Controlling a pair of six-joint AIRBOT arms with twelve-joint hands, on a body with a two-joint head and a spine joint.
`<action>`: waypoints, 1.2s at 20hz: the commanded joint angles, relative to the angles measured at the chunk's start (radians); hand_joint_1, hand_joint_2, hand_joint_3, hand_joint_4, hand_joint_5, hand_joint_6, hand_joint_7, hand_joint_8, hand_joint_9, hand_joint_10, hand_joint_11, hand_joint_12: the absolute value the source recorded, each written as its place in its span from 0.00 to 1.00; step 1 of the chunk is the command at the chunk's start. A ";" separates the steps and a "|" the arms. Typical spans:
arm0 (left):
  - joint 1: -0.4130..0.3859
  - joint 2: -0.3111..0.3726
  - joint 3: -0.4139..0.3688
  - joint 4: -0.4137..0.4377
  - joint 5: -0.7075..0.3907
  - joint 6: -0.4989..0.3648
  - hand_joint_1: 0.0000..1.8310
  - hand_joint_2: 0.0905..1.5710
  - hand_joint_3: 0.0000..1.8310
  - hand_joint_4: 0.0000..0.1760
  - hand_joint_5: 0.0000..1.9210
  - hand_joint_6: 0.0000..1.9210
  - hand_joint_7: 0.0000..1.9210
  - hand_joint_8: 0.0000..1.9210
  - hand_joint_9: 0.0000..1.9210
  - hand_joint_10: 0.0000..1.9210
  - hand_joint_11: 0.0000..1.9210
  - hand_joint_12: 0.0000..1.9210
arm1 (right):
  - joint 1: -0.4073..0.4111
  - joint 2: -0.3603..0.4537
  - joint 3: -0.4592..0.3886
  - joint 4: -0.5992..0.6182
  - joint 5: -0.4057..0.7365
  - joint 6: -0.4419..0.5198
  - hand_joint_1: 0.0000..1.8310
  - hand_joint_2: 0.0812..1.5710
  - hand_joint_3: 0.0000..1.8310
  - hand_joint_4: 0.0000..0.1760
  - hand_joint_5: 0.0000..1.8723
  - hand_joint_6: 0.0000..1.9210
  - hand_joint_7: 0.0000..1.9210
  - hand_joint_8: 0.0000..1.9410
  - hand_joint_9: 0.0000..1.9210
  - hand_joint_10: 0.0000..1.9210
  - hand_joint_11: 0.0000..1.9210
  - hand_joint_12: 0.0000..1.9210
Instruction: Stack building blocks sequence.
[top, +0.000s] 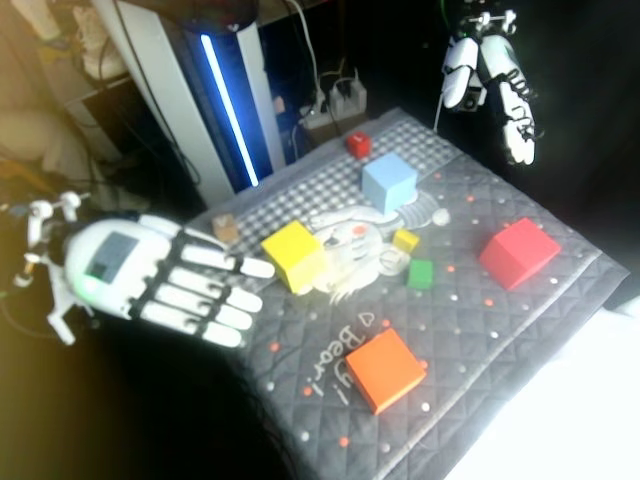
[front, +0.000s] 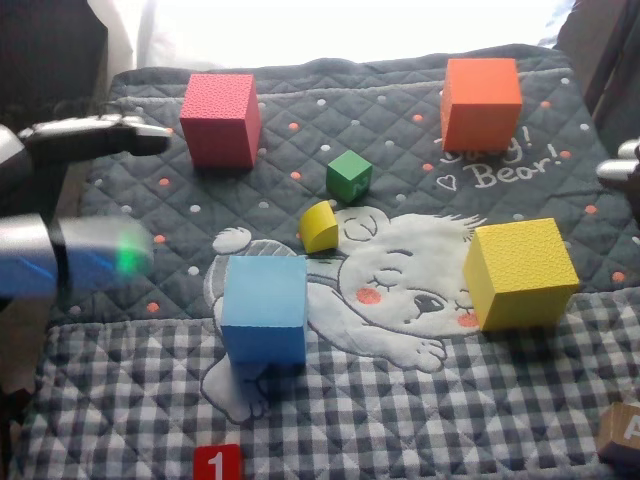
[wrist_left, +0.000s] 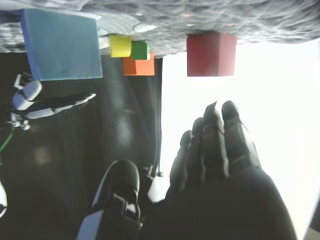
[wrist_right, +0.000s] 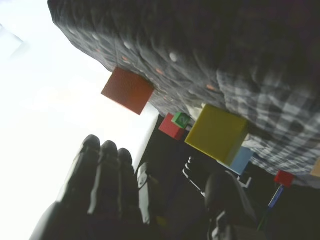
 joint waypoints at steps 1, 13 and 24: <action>-0.030 -0.002 0.003 0.016 -0.098 -0.019 0.48 0.52 0.00 0.42 0.24 0.00 0.15 0.00 0.10 0.01 0.00 0.27 | 0.009 0.002 0.008 0.024 0.114 0.003 0.44 0.65 0.00 0.40 0.22 0.00 0.19 0.00 0.17 0.00 0.06 0.30; -0.338 -0.075 0.027 0.527 0.215 -0.148 0.37 0.46 0.00 0.99 0.21 0.00 0.17 0.00 0.17 0.00 0.00 0.46 | 0.017 0.000 0.017 0.017 0.110 0.003 0.46 0.68 0.00 0.49 0.22 0.00 0.17 0.00 0.14 0.01 0.05 0.22; -0.385 -0.154 0.048 0.732 0.395 -0.187 0.44 0.51 0.00 0.75 0.24 0.00 0.23 0.00 0.22 0.00 0.00 0.65 | 0.021 0.003 0.017 0.015 0.110 0.003 0.46 0.68 0.00 0.41 0.23 0.00 0.17 0.00 0.14 0.00 0.04 0.22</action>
